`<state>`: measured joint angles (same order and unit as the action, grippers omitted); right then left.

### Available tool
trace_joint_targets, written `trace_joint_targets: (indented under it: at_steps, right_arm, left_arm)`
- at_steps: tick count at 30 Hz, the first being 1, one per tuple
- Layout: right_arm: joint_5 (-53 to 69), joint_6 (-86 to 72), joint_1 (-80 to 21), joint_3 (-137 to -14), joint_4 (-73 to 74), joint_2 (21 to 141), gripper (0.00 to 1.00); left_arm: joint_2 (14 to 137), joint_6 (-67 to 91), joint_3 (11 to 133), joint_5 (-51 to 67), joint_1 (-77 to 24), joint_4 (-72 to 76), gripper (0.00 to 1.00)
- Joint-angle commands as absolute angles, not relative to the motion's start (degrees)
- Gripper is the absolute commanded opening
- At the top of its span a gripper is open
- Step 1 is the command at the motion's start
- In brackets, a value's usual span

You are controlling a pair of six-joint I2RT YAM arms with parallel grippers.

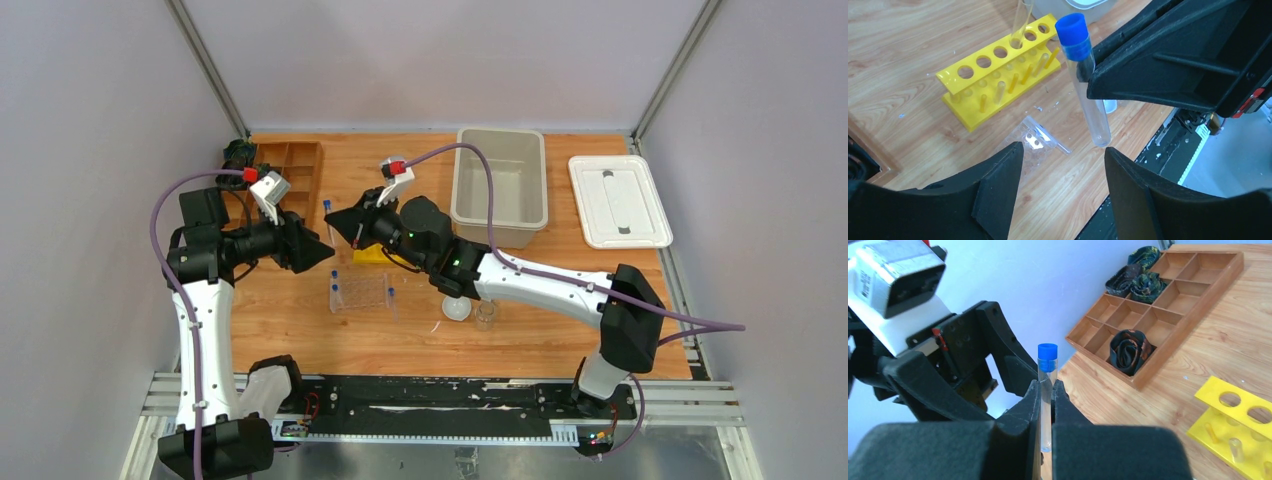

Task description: Organize the chemistry lab equipment

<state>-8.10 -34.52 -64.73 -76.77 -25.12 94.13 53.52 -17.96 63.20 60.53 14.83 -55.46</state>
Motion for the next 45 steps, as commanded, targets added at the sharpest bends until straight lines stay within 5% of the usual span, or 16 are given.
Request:
trace_joint_targets:
  at_steps: [1, 16, 27, 36, 45]
  right_arm:
    - [-8.6, -37.4, -65.7, -76.9, -31.4, 94.9, 0.00]
    - [-9.9, -35.7, -68.0, -76.8, -34.7, 96.5, 0.00]
    - [-11.5, -32.3, -68.1, -75.9, -35.7, 95.7, 0.00]
    - [-10.3, -33.0, -68.8, -75.8, -35.9, 95.7, 0.00]
    - [-8.8, -35.7, -66.8, -83.5, -17.4, 96.8, 0.37]
  left_arm:
    - [53.3, -17.8, 62.8, 63.9, 15.0, -55.4, 0.64]
    - [53.1, -17.9, 63.1, 67.5, 15.0, -55.3, 0.40]
    - [50.8, -20.1, 62.4, 69.9, 15.0, -55.4, 0.58]
    - [57.9, -18.1, 63.5, 65.5, 15.0, -55.5, 0.26]
    - [56.7, -21.7, 63.6, 64.0, 15.0, -55.4, 0.01]
